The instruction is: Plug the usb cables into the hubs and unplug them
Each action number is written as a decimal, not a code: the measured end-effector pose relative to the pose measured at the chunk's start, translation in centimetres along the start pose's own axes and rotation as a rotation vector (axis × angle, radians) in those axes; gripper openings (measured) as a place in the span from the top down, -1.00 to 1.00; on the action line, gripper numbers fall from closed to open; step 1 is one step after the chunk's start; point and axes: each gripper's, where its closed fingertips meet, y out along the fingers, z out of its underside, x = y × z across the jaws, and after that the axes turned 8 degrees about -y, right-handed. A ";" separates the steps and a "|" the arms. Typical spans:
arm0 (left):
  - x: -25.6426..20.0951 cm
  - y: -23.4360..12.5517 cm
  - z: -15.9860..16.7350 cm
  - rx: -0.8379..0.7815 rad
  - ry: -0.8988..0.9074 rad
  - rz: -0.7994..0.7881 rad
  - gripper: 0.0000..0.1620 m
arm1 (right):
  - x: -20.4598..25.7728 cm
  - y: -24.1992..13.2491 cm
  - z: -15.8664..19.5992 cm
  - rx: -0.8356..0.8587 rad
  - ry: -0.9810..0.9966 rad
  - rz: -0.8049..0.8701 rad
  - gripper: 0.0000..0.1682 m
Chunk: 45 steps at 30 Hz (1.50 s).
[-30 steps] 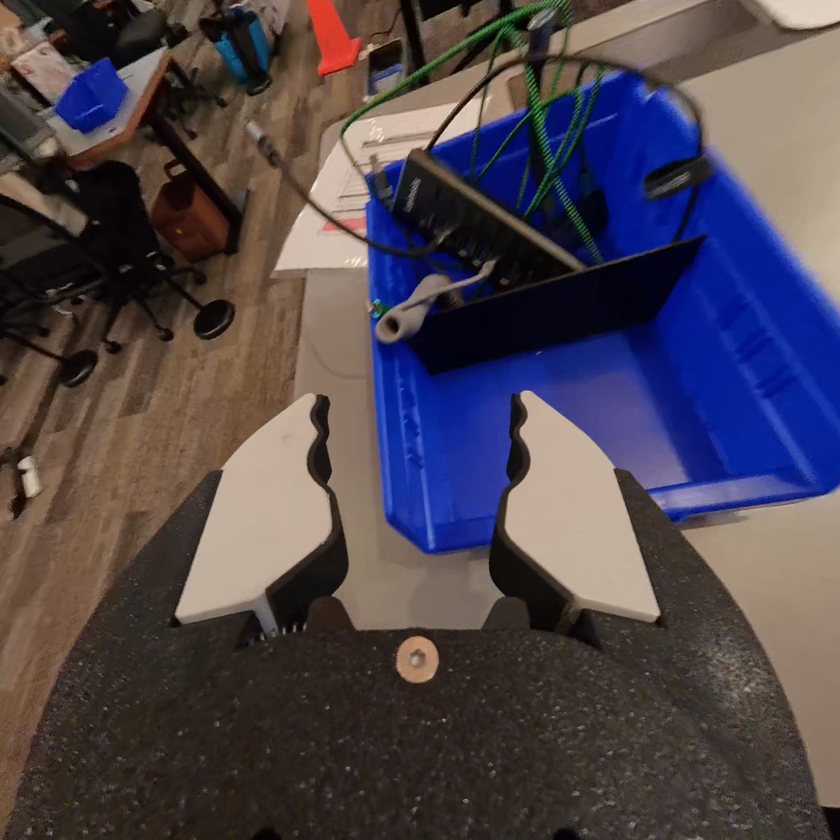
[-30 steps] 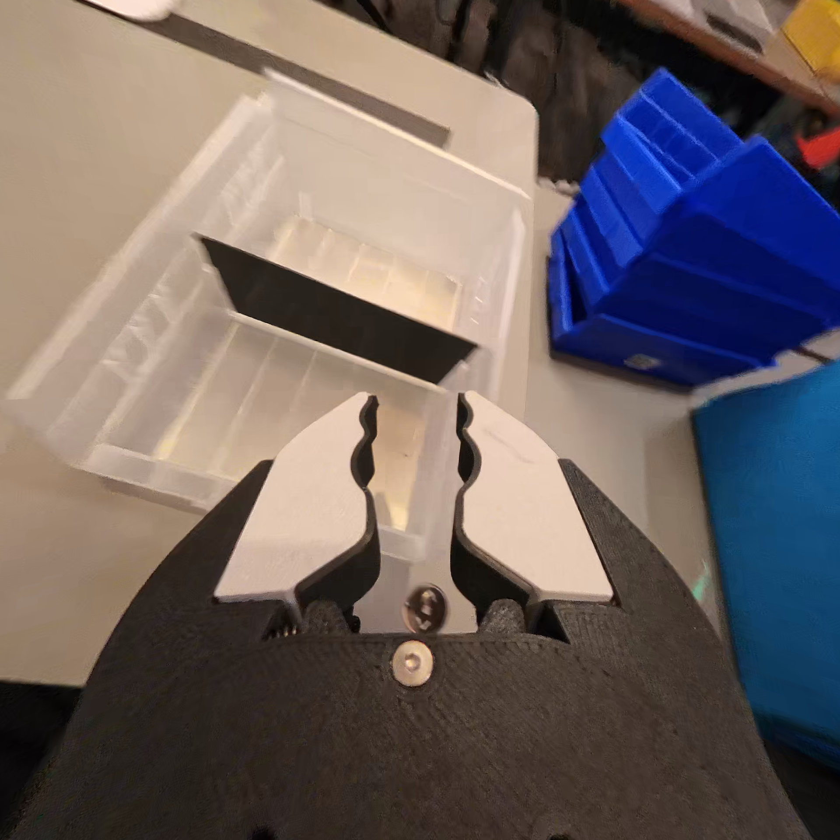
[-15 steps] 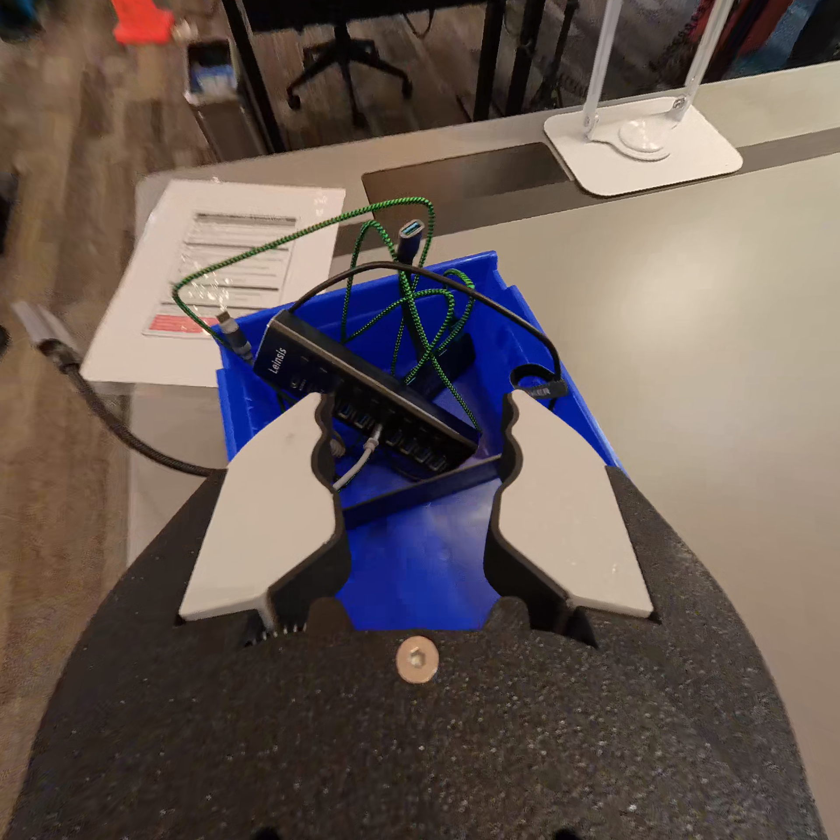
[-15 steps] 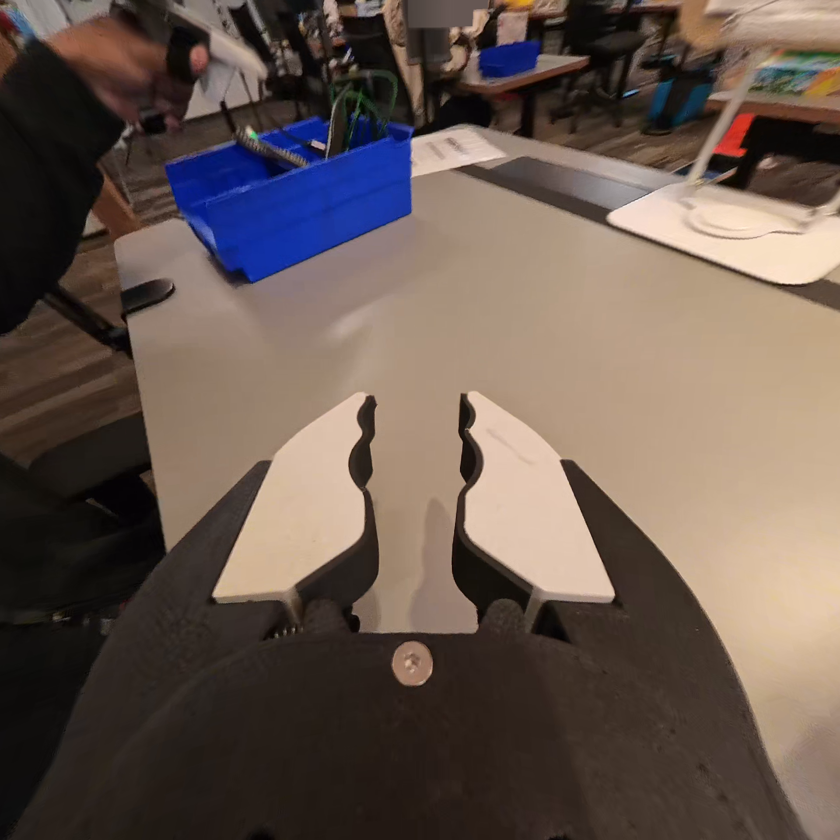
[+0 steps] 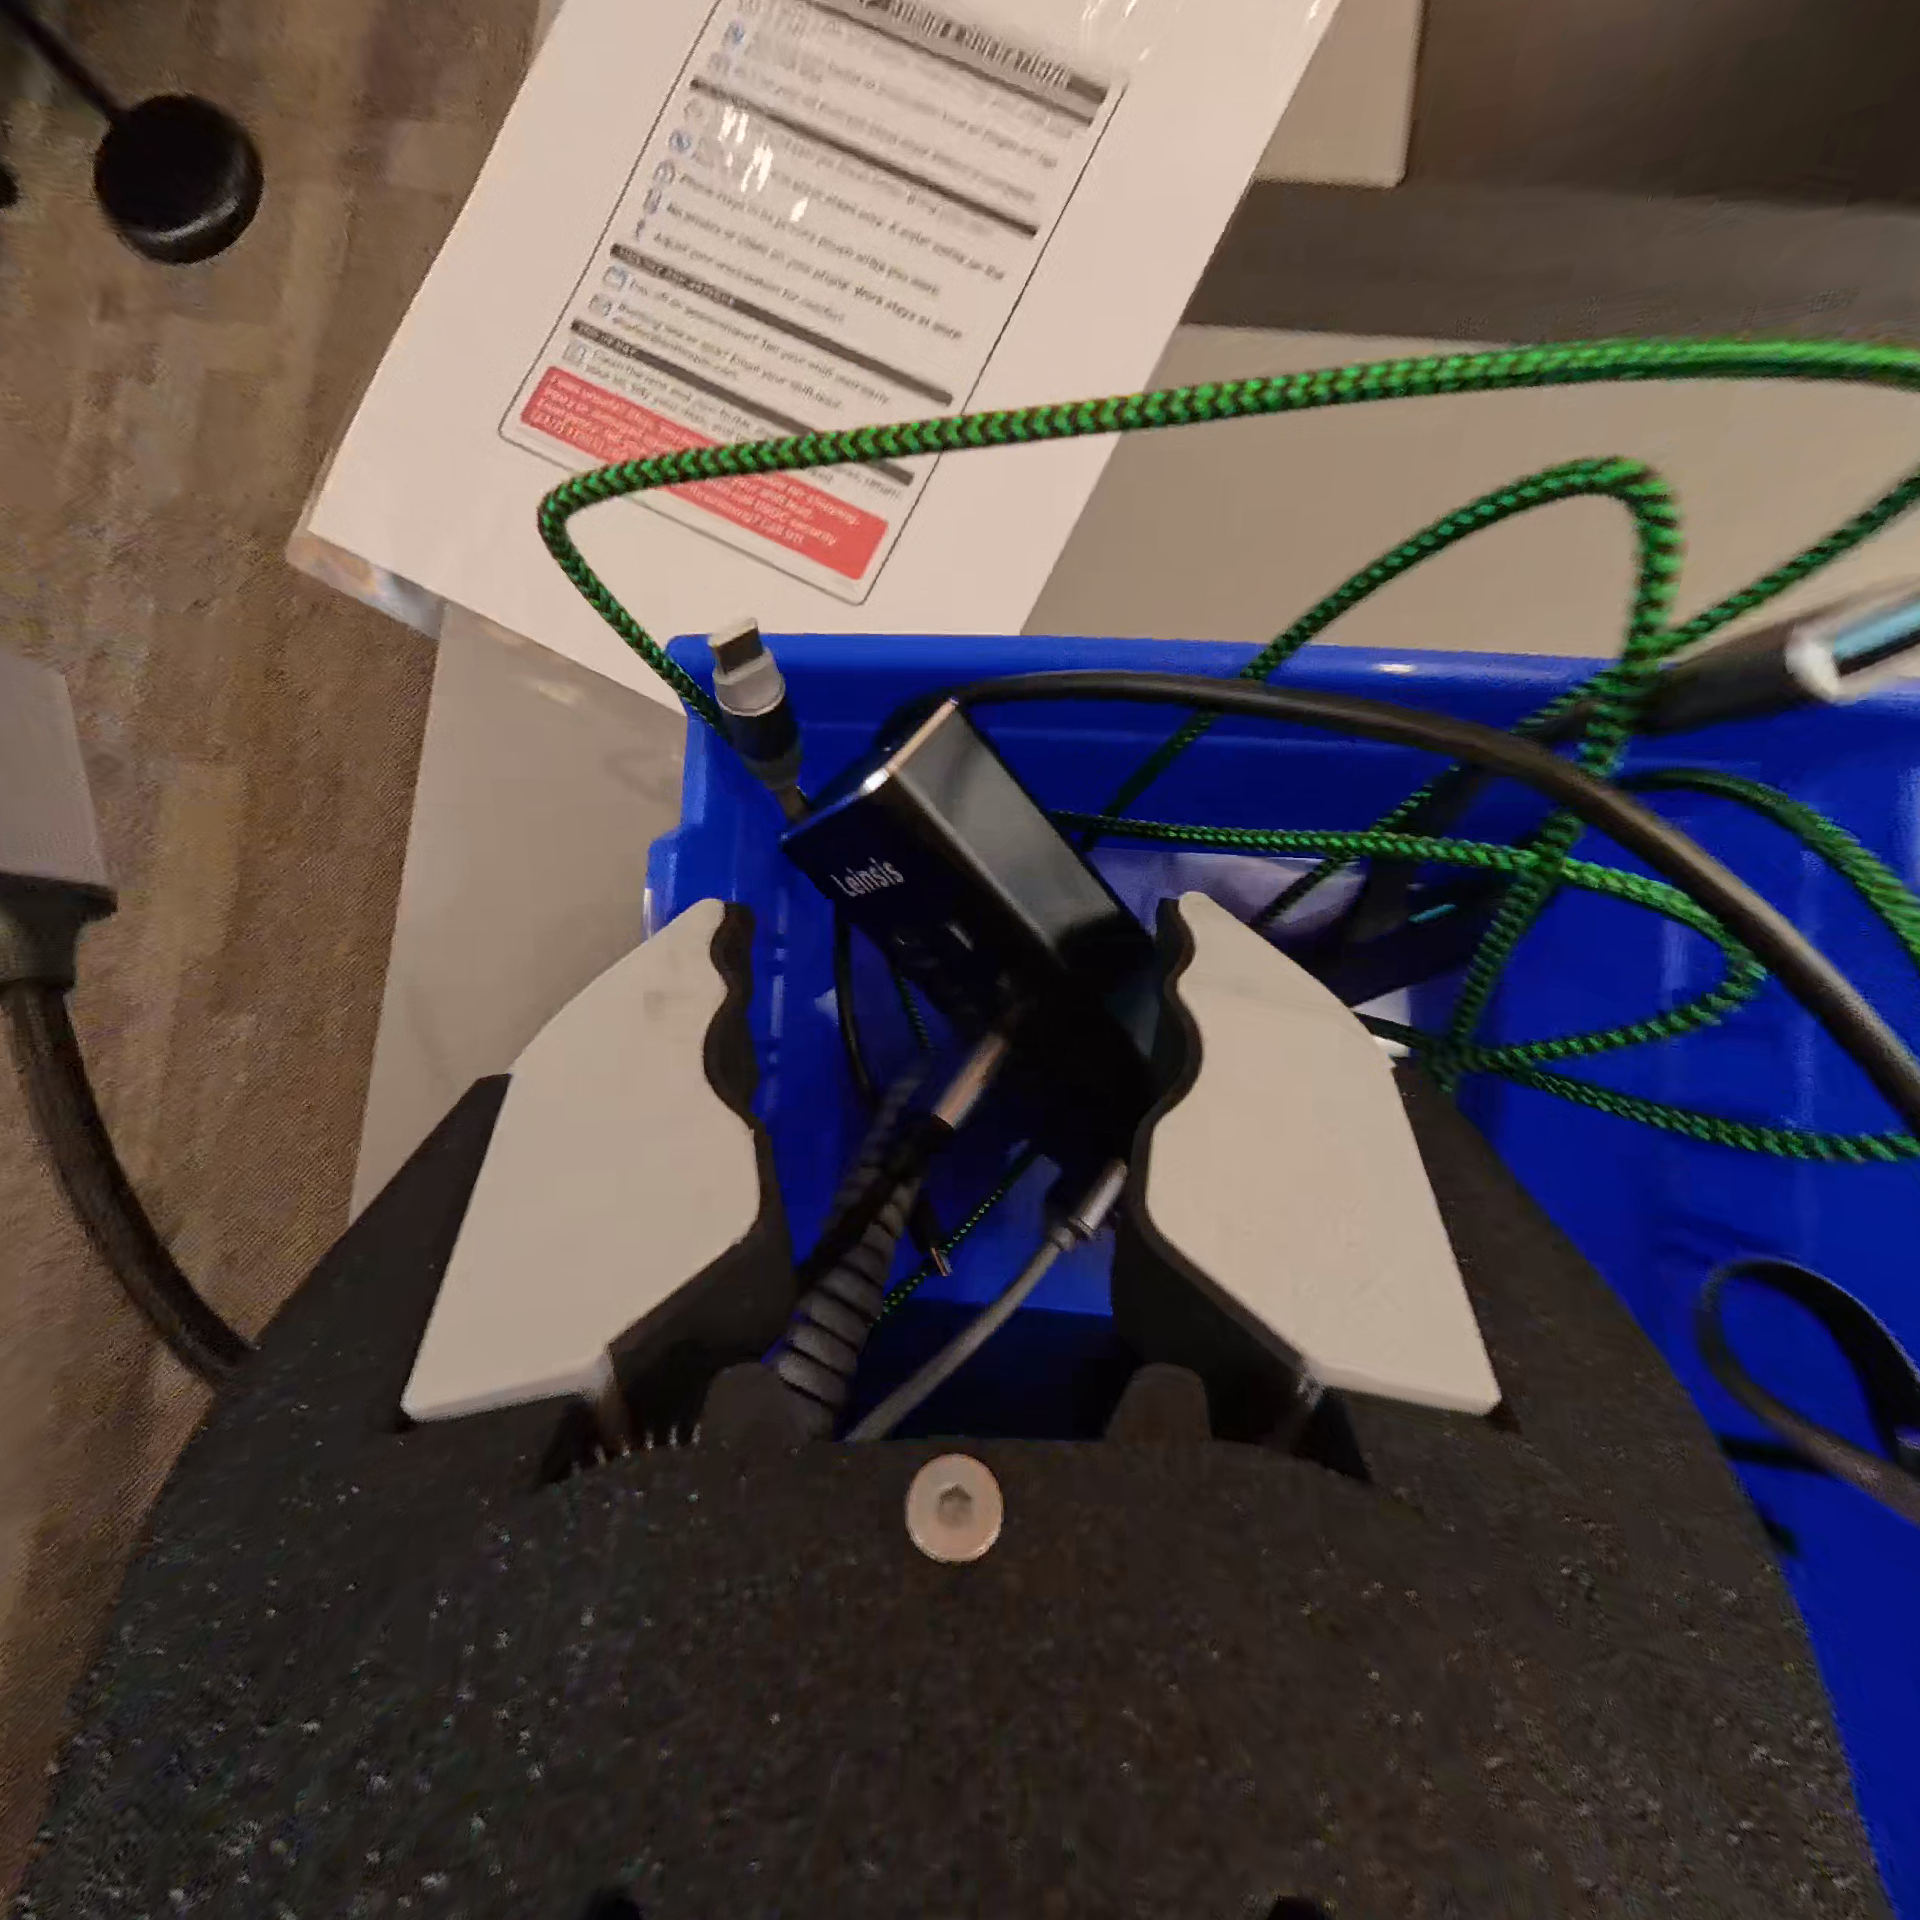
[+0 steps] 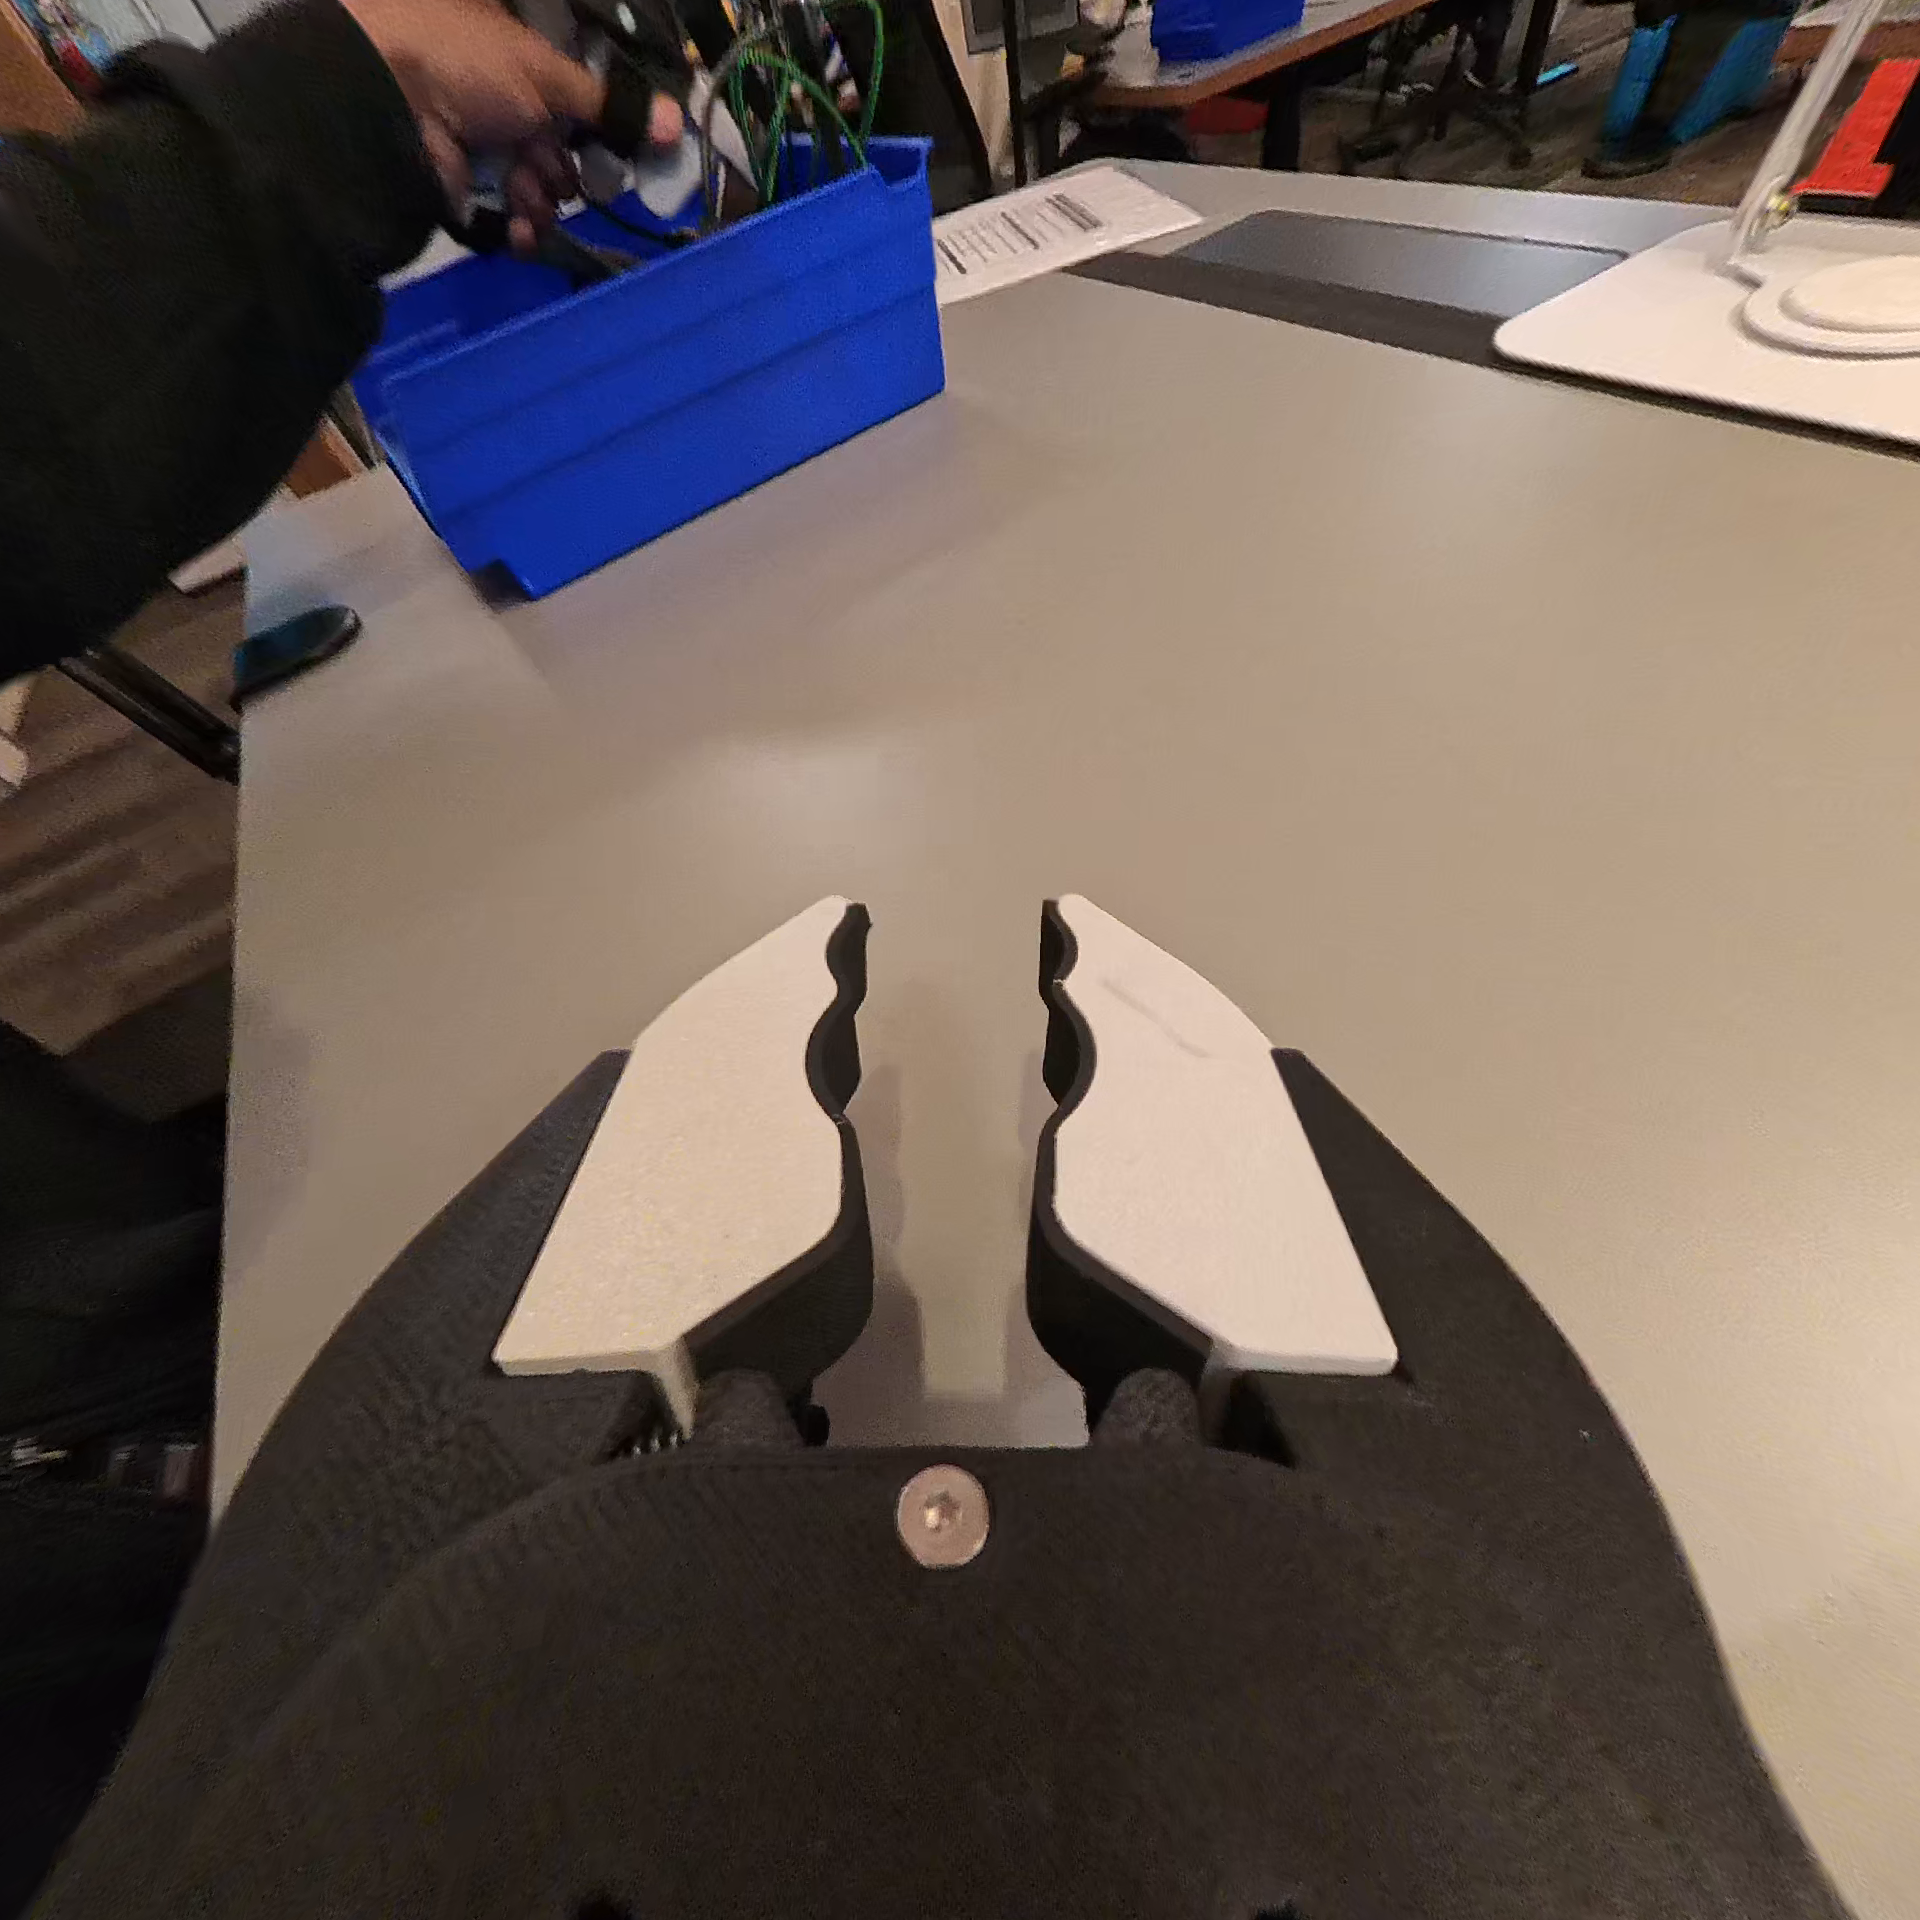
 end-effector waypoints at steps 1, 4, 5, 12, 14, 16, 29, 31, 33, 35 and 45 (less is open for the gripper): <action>0.0 0.5 0.1 0.031 0.008 -0.011 0.10 | -0.1 -0.2 -0.2 -0.016 0.011 -0.003 0.64; -0.5 1.7 0.5 0.114 -0.003 -0.006 0.13 | -0.1 -0.5 -0.2 -0.032 0.035 -0.015 0.65; -0.4 2.0 0.6 0.128 0.009 -0.026 0.13 | -0.1 -0.6 -0.2 -0.032 0.032 -0.016 0.65; -0.7 0.8 0.4 0.093 0.027 0.001 0.39 | 0.1 -0.9 -0.2 -0.036 0.033 -0.017 0.65; -1.3 -0.5 -0.1 0.037 0.011 0.038 0.46 | -0.1 -1.0 -0.3 -0.040 0.045 -0.018 0.65; -2.1 -2.3 -0.6 -0.020 -0.006 0.101 0.54 | -0.1 -1.1 -0.3 -0.044 0.053 -0.019 0.65; -6.7 -19.7 -4.2 -0.450 0.164 0.121 0.64 | -0.1 -1.0 -0.3 -0.044 0.059 -0.026 0.65; -8.0 -22.9 -5.4 -0.527 0.228 0.088 0.64 | -0.1 -1.1 -0.3 -0.046 0.059 -0.025 0.65; -9.8 -25.8 -6.5 -0.592 0.287 0.078 0.64 | -0.1 -1.1 -0.4 -0.046 0.058 -0.025 0.65; -12.0 -28.1 -7.4 -0.639 0.348 0.078 0.64 | -0.1 -1.2 -0.4 -0.048 0.057 -0.023 0.65; -28.1 -32.1 -8.4 -0.693 0.672 0.172 0.63 | -0.6 -1.6 -0.7 -0.062 0.062 0.003 0.65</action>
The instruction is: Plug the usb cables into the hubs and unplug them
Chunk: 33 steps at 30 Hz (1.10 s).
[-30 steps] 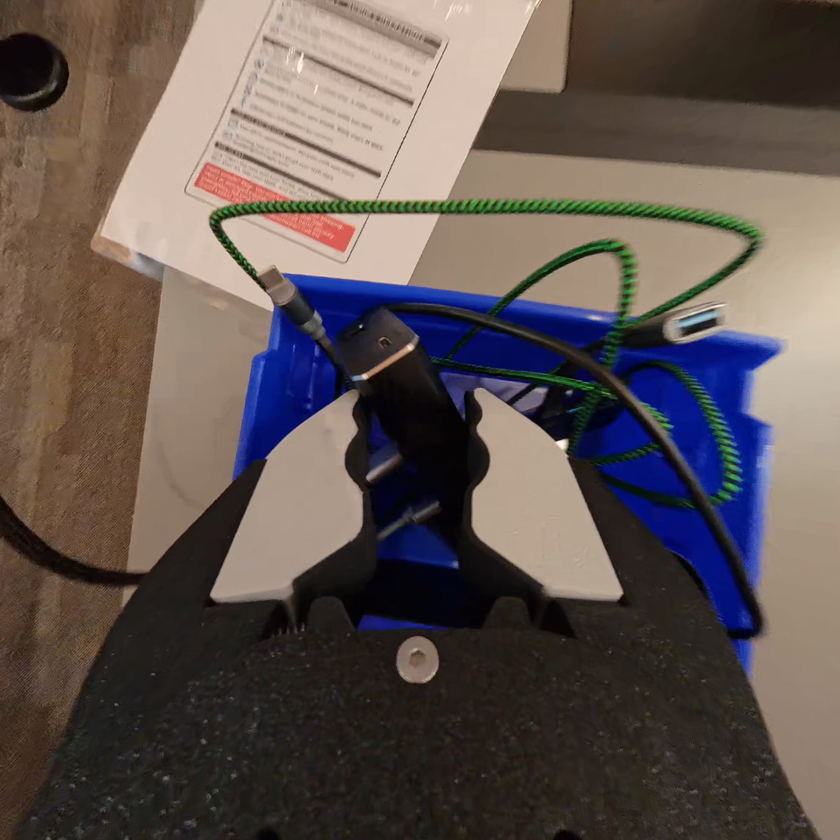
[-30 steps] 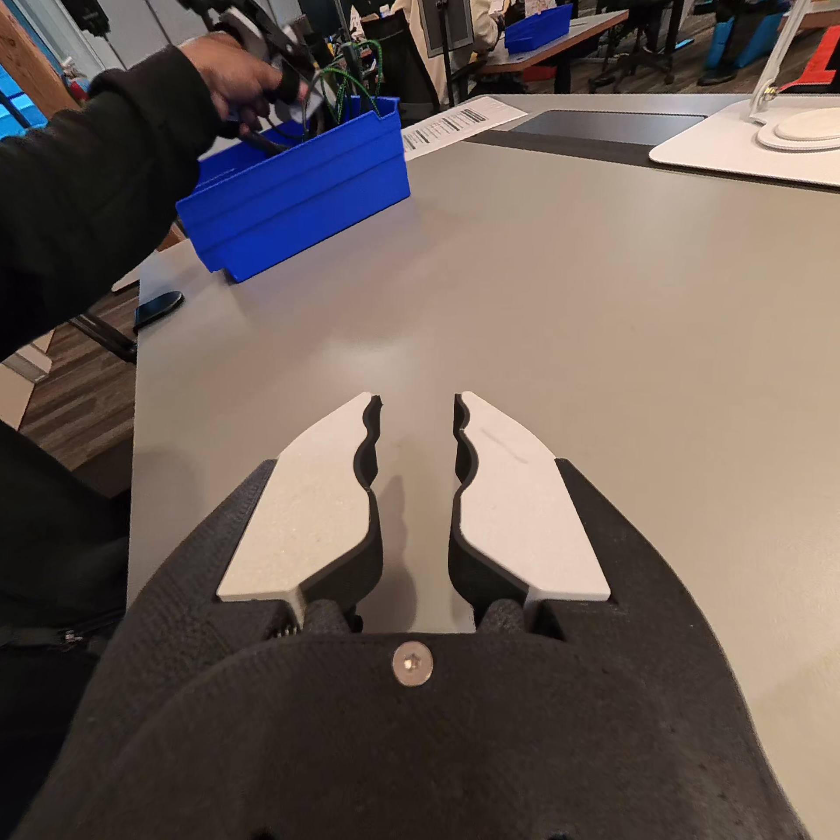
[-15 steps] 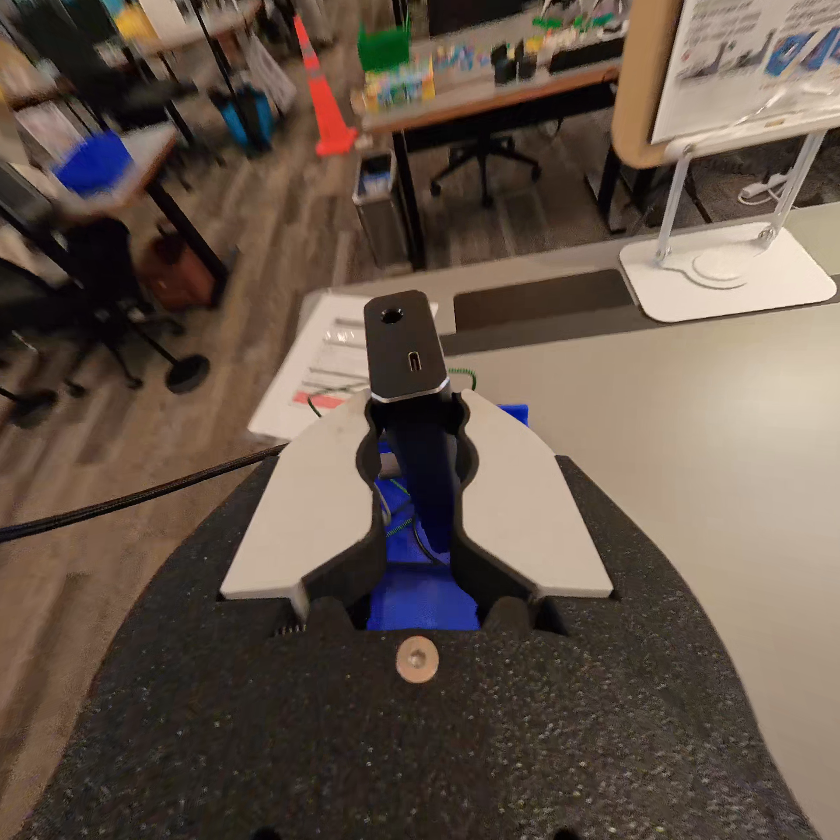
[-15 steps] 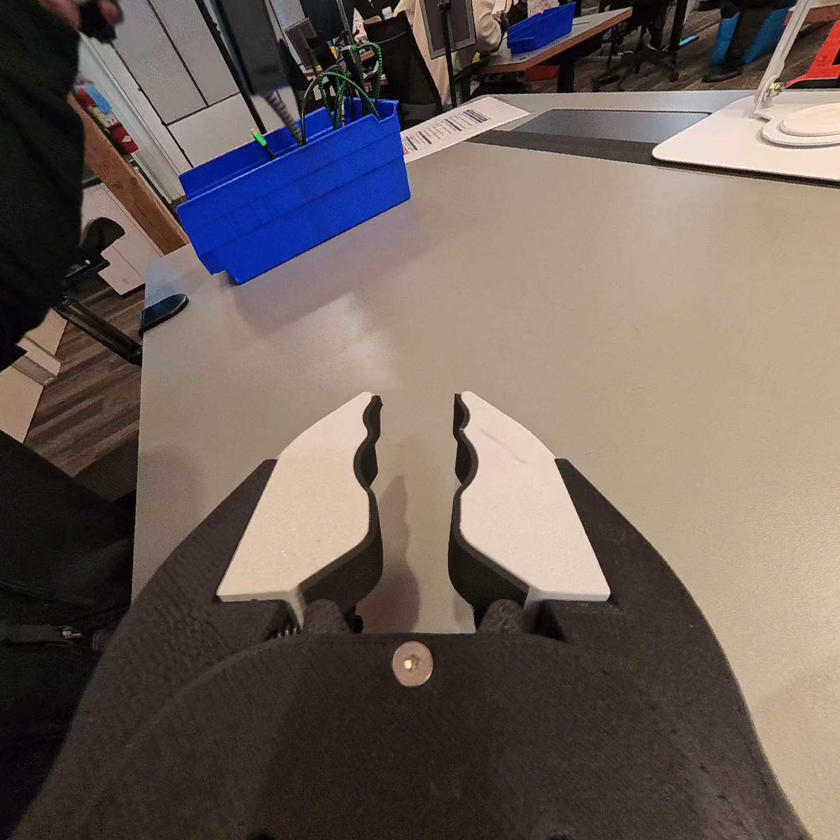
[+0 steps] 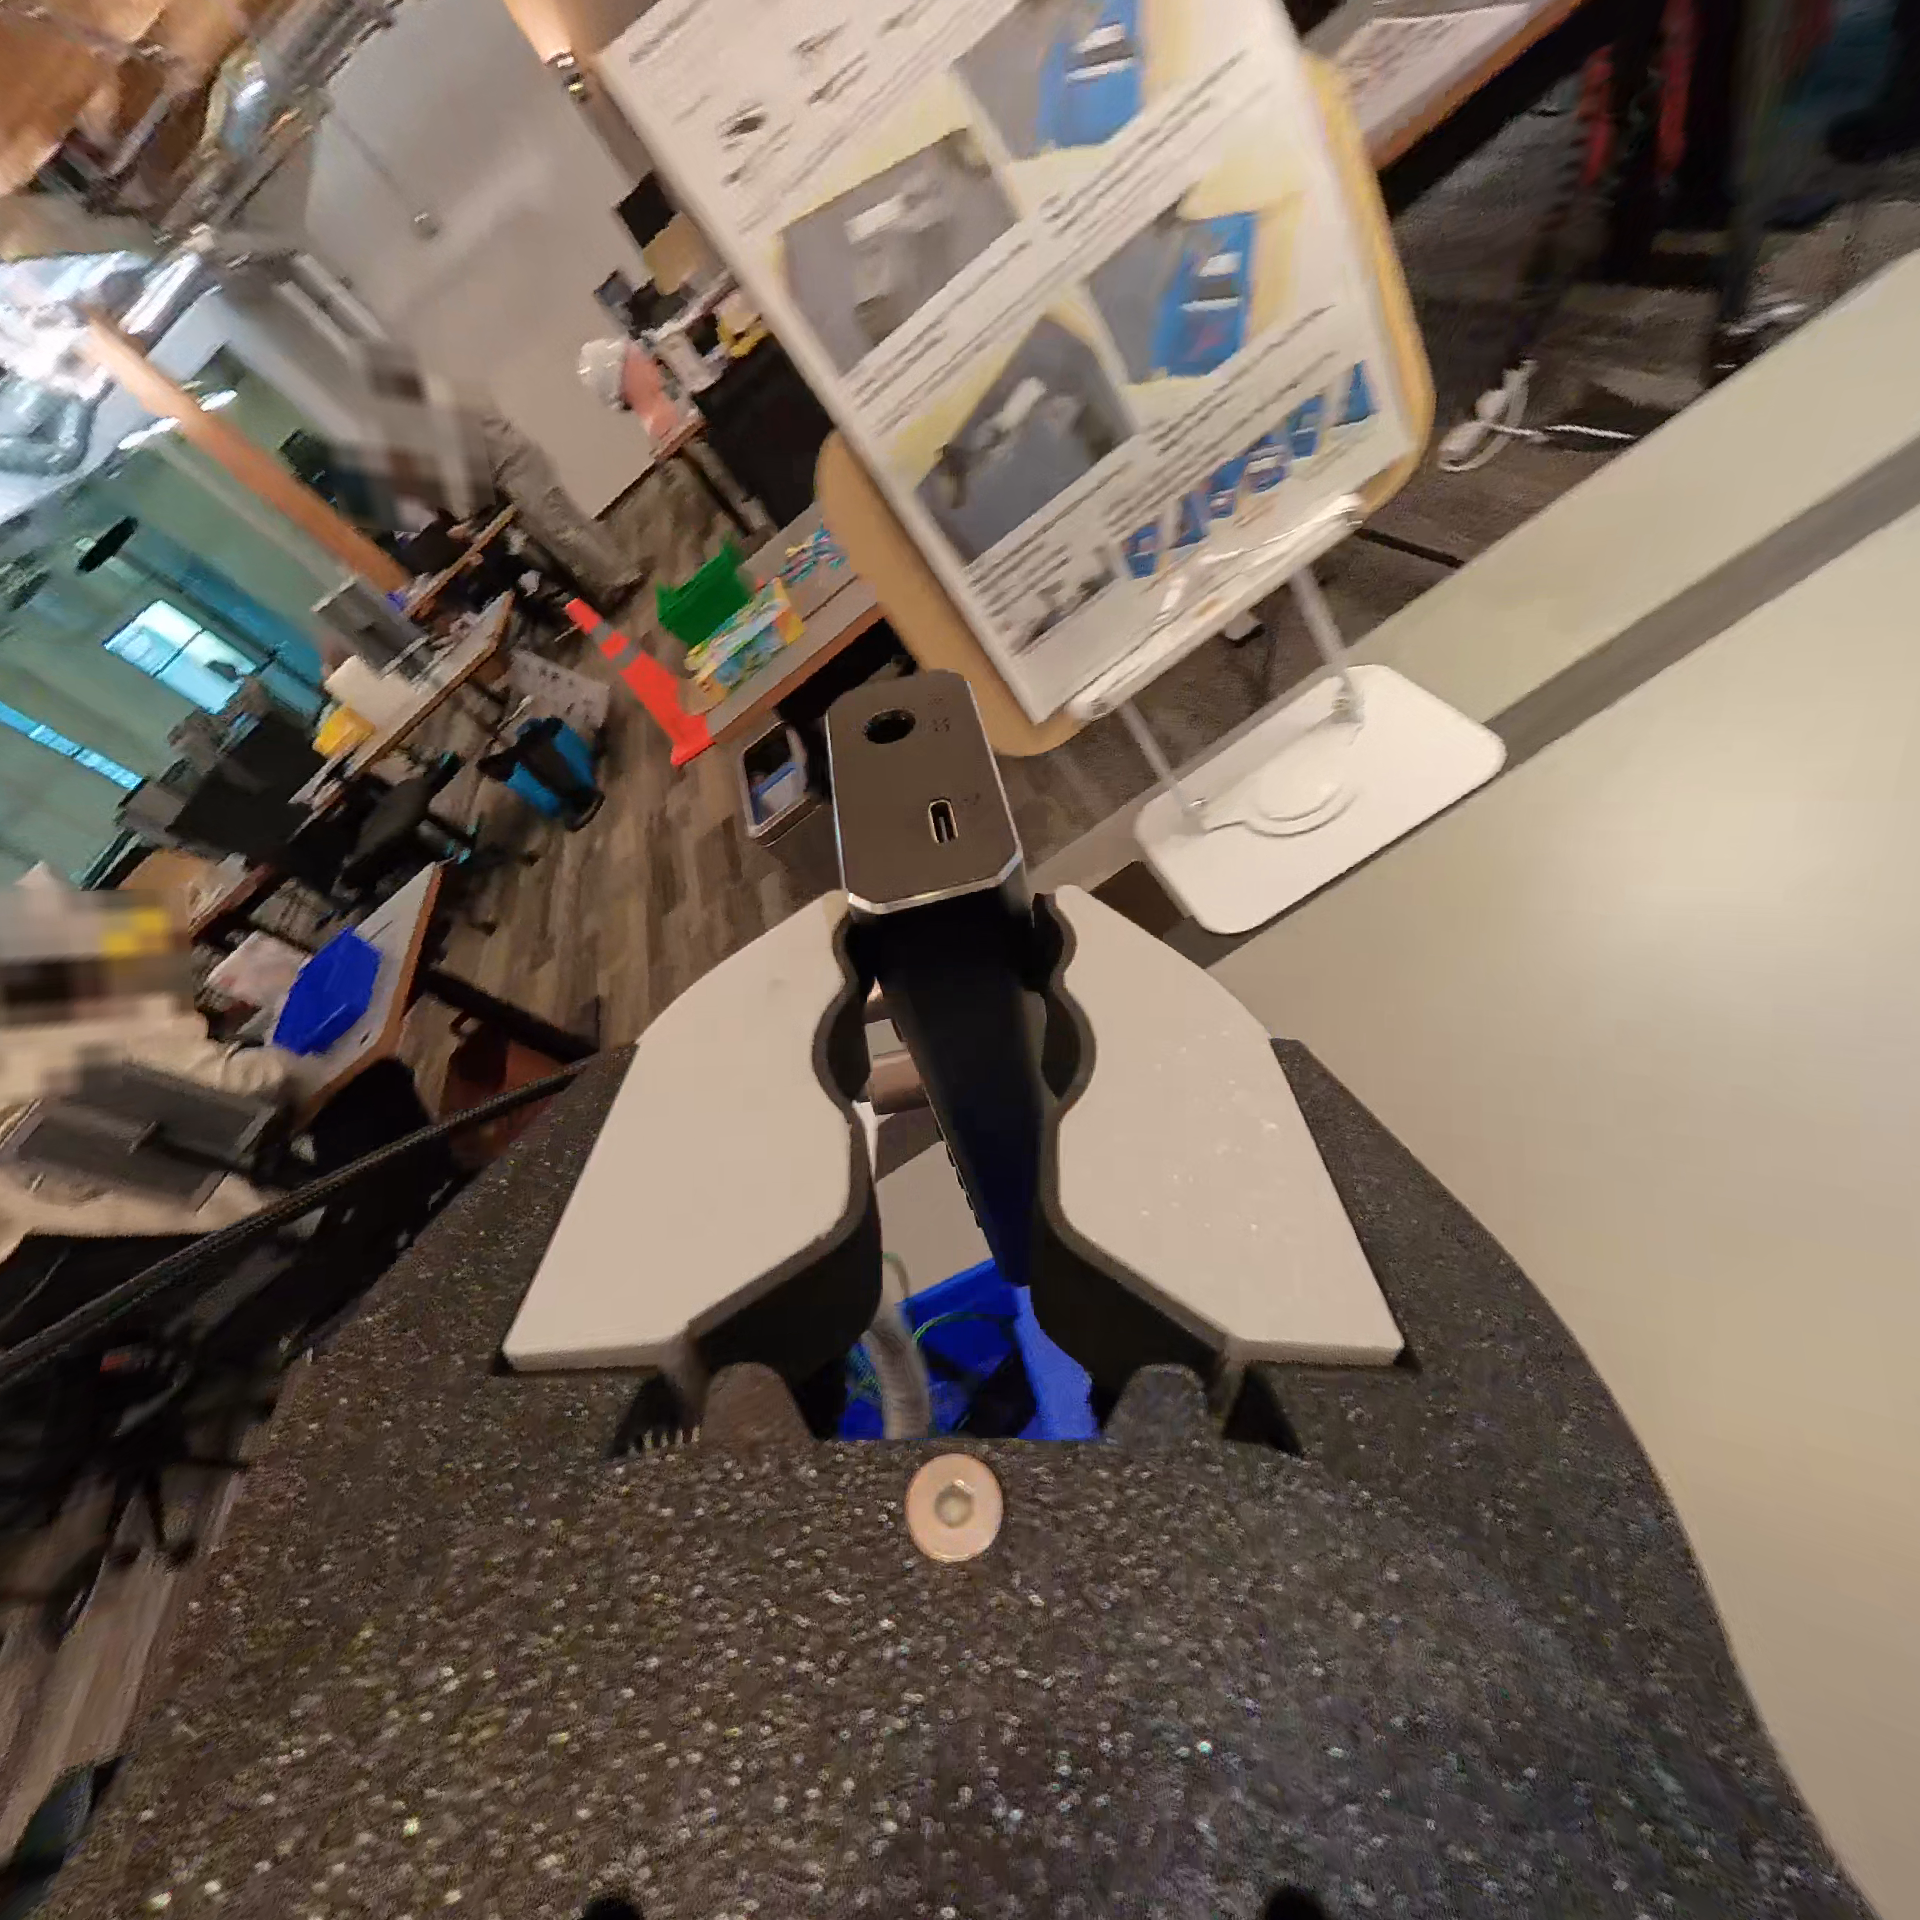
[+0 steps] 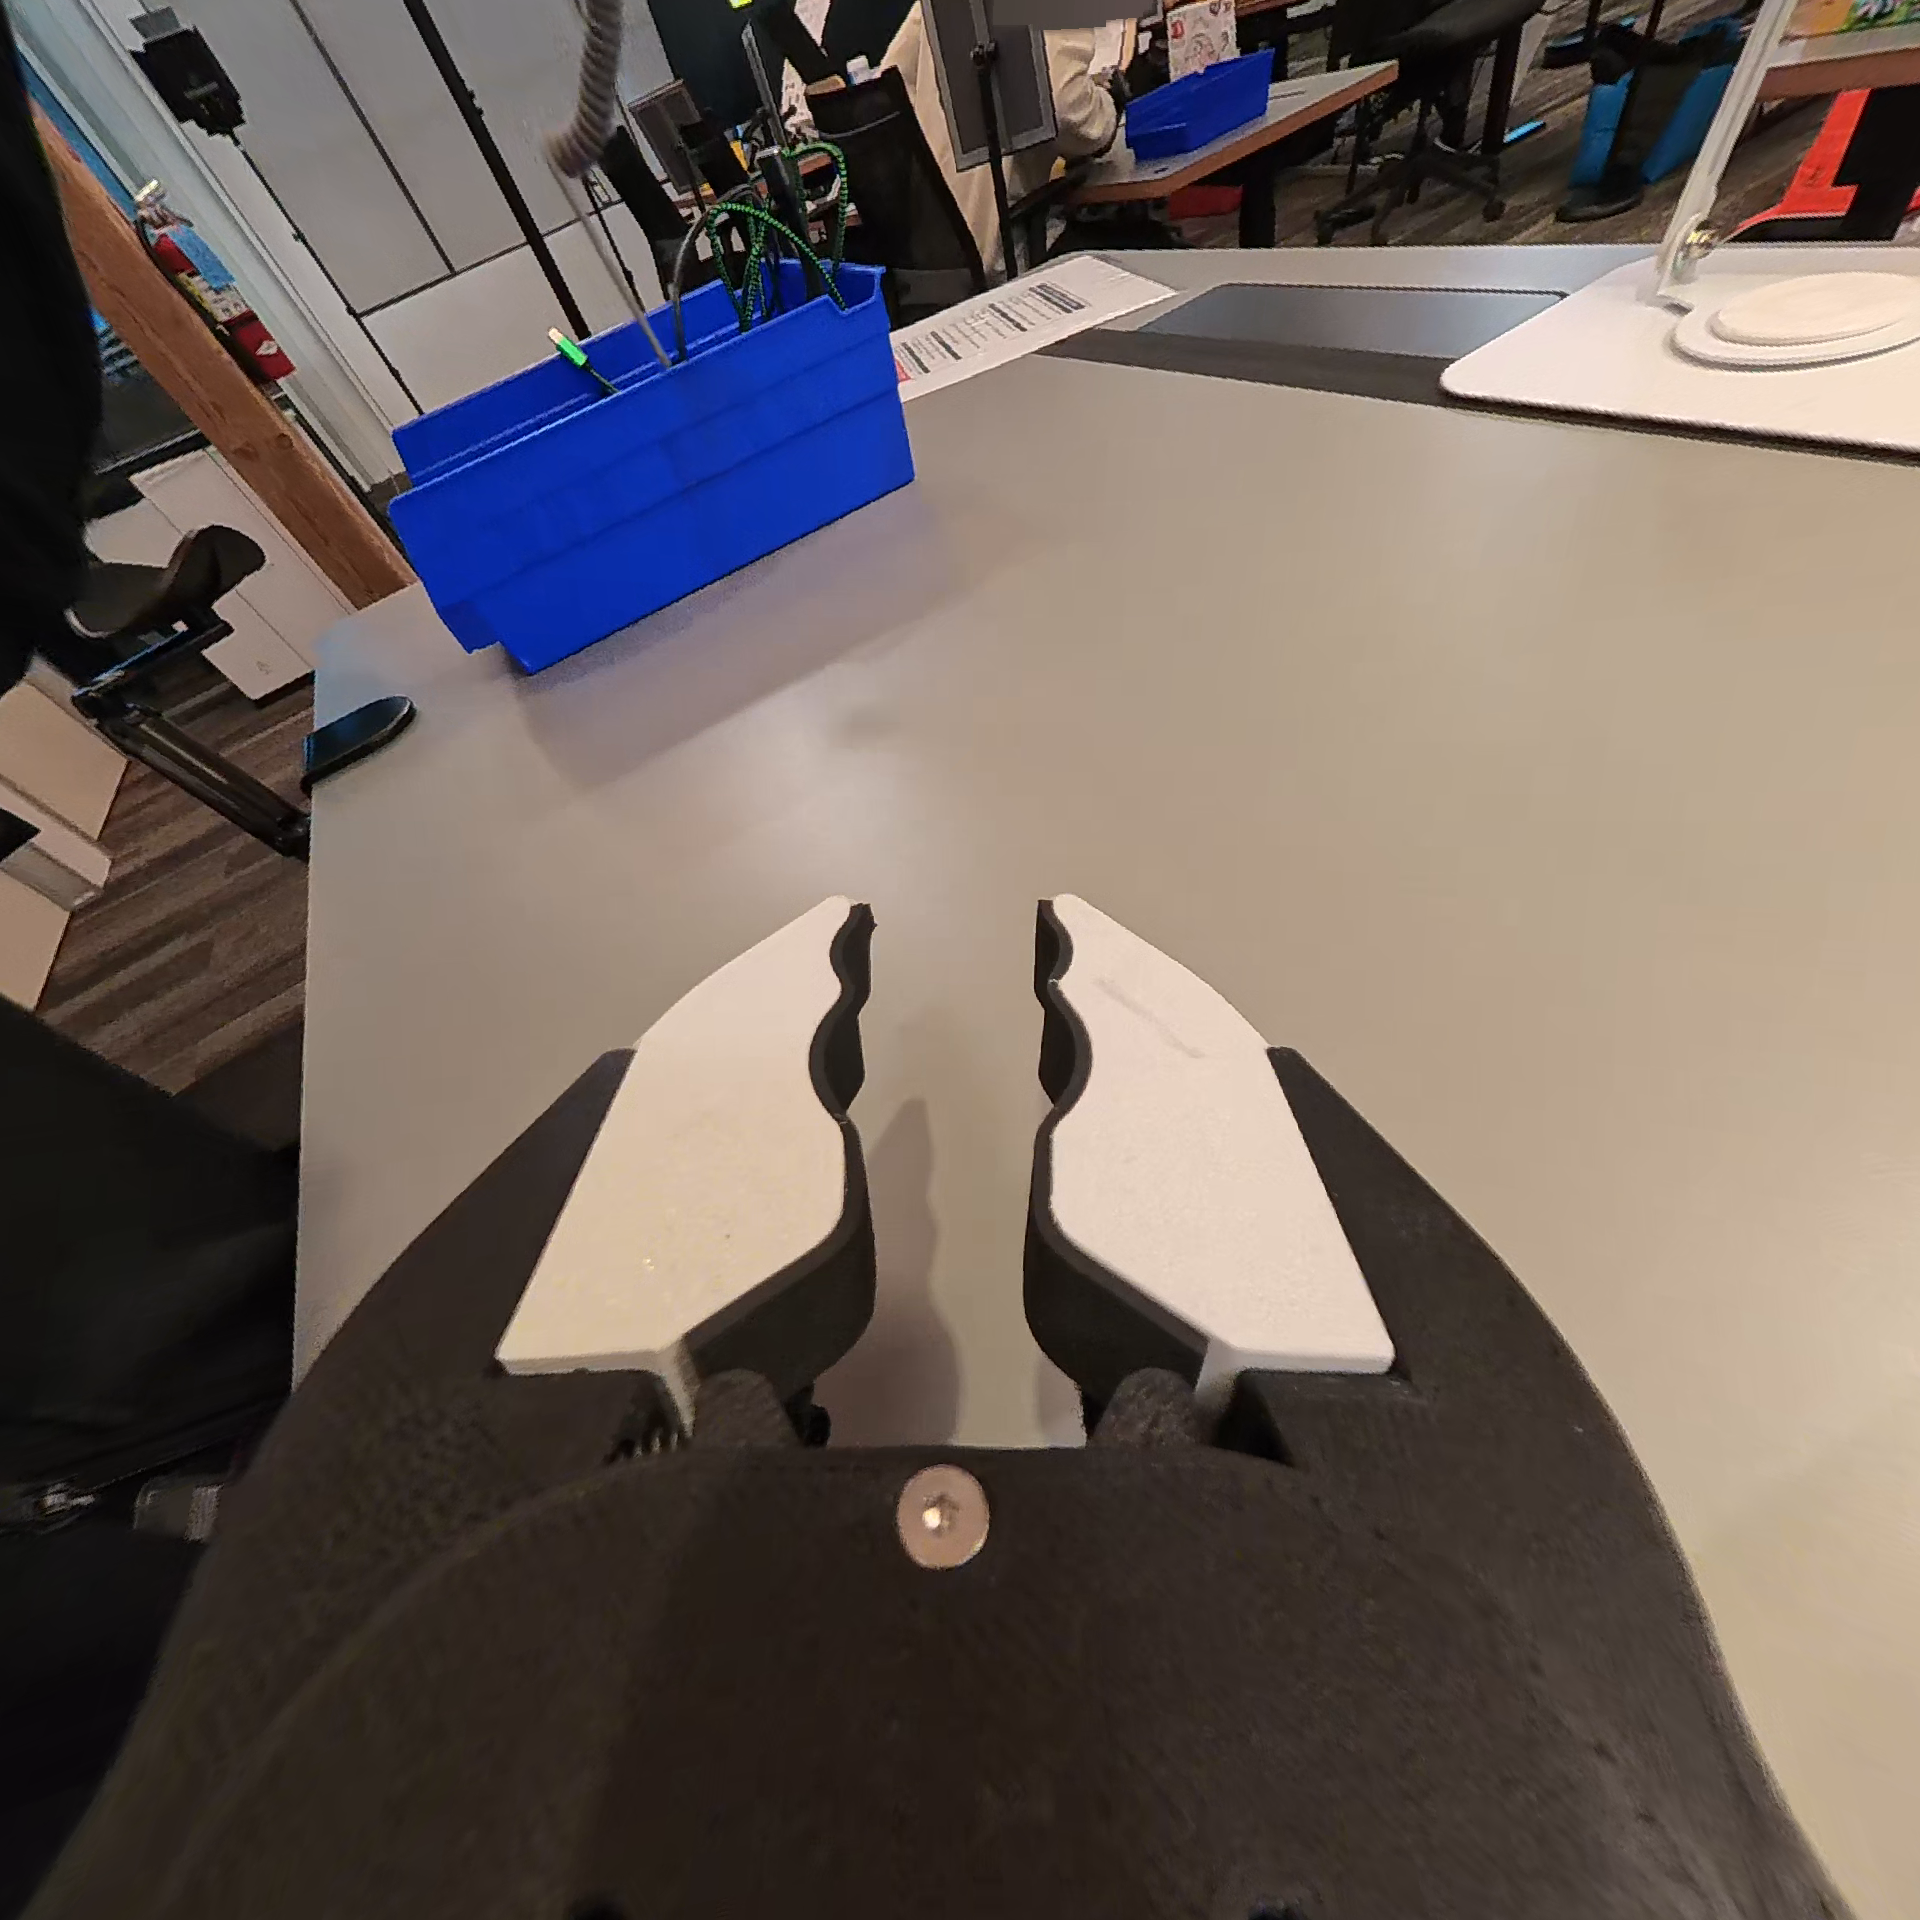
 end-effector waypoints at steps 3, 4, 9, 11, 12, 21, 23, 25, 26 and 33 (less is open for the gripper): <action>-5.2 2.0 -1.4 0.007 0.066 0.086 0.63 | -0.3 -0.2 -0.2 -0.007 -0.005 0.021 0.65; -7.0 2.8 -1.5 0.014 0.085 0.113 0.63 | -0.5 -0.3 -0.3 -0.010 -0.004 0.027 0.65; -16.5 7.3 1.0 0.077 0.099 0.305 0.64 | -1.3 -0.9 -0.7 -0.034 0.006 0.073 0.66; -20.1 9.2 3.5 0.116 0.105 0.355 0.64 | -1.7 -1.2 -0.9 -0.045 0.013 0.092 0.66; -21.8 10.1 5.1 0.137 0.112 0.371 0.64 | -1.9 -1.3 -0.9 -0.050 0.016 0.101 0.66; -31.7 11.6 13.6 0.200 0.287 0.398 0.66 | -3.1 -2.4 -2.1 -0.143 0.060 0.148 0.67; -32.5 11.2 13.6 0.169 0.299 0.382 0.67 | -3.4 -2.8 -2.6 -0.170 0.049 0.176 0.67; -32.9 10.8 13.9 0.147 0.333 0.350 0.66 | -3.7 -3.2 -2.9 -0.190 0.022 0.211 0.66; -33.1 10.5 14.1 0.133 0.358 0.335 0.66 | -3.8 -3.2 -2.9 -0.187 0.004 0.231 0.64; -35.6 7.6 17.0 -0.035 0.647 0.235 0.66 | -5.1 -4.2 -1.8 -0.167 0.038 0.294 0.47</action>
